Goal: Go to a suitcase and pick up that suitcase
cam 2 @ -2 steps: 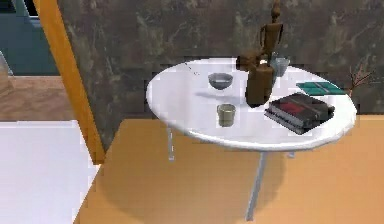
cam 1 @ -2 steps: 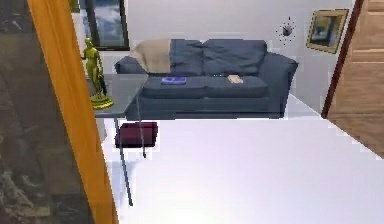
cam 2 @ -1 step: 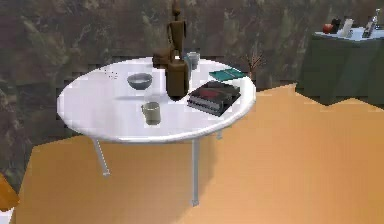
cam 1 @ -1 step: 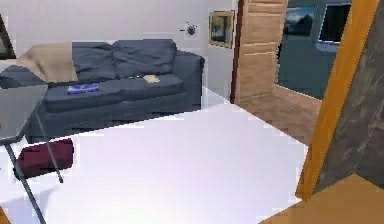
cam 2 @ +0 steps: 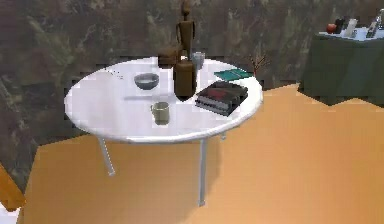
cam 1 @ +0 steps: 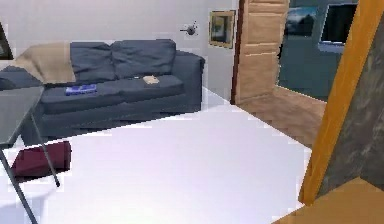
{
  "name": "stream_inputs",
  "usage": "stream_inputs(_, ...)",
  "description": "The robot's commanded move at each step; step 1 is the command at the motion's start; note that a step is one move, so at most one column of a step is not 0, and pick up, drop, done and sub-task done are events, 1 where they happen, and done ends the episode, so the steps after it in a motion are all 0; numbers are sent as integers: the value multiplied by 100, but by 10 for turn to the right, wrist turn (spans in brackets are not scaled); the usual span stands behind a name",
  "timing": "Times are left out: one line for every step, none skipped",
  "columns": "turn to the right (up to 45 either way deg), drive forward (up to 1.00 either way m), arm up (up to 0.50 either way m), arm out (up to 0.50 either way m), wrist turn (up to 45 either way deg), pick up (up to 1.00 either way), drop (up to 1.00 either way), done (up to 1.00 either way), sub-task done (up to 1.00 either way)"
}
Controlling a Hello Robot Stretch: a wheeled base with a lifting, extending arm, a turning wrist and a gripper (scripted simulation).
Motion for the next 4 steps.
stream_inputs(0,25,0,0,0,0,0,0,0)
stream_inputs(-150,0,0,0,0,0,0,0,0)
stream_inputs(0,100,0,0,0,0,0,0,0)
stream_inputs(-30,0,0,0,0,0,0,0,0)
